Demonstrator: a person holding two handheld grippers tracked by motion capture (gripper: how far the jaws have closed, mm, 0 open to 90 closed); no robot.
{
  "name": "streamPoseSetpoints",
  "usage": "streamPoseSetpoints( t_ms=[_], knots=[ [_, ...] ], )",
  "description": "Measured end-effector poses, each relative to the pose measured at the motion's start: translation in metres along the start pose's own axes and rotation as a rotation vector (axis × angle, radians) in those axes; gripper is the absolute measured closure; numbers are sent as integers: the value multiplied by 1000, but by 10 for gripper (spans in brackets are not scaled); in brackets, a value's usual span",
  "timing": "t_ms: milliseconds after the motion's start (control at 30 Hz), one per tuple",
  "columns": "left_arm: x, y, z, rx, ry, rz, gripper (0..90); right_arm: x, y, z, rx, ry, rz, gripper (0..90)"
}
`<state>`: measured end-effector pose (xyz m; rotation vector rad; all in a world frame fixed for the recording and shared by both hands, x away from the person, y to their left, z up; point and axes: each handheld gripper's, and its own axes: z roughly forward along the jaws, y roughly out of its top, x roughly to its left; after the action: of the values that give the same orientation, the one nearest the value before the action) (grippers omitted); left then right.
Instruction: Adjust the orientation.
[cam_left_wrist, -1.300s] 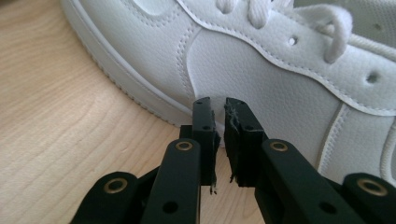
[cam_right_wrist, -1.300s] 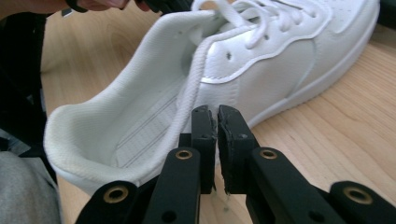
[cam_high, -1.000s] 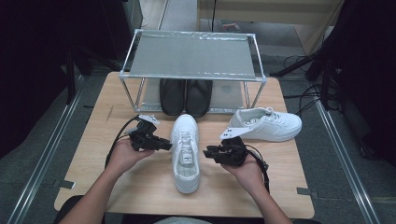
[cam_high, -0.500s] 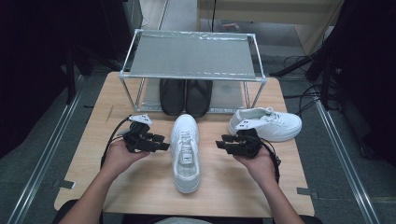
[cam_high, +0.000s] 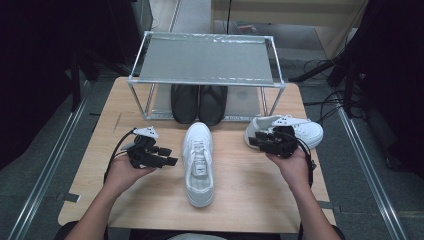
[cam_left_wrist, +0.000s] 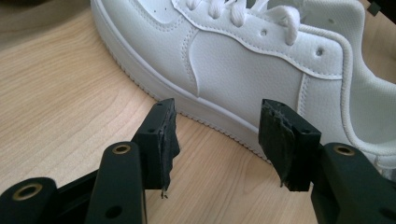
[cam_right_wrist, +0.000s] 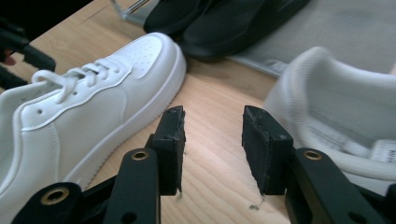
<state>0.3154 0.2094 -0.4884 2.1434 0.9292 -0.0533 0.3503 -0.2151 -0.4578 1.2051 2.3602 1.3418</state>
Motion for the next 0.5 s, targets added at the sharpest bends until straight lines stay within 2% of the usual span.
streamPoseSetpoints(
  t_ms=[367,500],
  knots=[
    [1,0,2,1,4,4,467,-18,0,-8,-18,-51,38,608],
    [0,0,2,7,4,7,467,-24,-1,-7,-7,-67,49,609]
  ],
)
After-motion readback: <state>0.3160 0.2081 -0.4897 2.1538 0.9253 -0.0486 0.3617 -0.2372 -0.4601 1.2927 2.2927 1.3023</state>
